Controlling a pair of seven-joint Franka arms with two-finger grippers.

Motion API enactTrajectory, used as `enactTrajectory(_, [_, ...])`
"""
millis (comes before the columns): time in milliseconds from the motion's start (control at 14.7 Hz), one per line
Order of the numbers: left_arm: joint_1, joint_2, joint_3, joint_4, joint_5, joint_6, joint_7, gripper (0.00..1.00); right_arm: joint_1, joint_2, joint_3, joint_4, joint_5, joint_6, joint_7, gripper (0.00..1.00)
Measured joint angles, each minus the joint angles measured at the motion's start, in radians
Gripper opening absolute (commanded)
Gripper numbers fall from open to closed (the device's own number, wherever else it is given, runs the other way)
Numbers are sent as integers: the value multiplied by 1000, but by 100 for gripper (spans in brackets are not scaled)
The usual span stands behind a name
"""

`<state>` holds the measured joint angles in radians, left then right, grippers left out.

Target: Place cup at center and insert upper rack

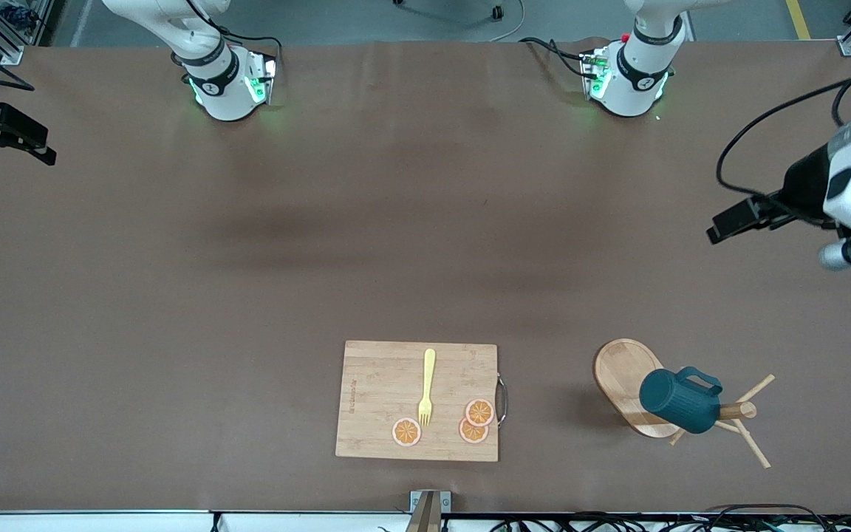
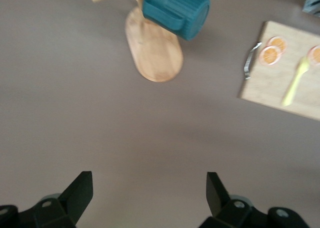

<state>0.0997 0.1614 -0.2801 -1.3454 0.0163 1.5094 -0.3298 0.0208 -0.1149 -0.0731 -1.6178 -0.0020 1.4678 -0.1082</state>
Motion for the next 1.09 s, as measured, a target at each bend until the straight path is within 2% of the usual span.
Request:
enactTrajectory(204, [-165,-74,160,-75,48,-4,165,100,0,0,0,0,0,0,0,100])
enactTrajectory(340, [-196,-118,210,-129,48,-4,224,100,0,0,0,0,0,0,0,100])
enactTrajectory(681, [-186,-231,230,-243,-3,-4,233,100,0,0,0,0,0,0,0,100])
enactTrajectory(1089, [-188,-245,212,-255,-14,-28,228,100,0,0,-1,0,0,-7,0,100])
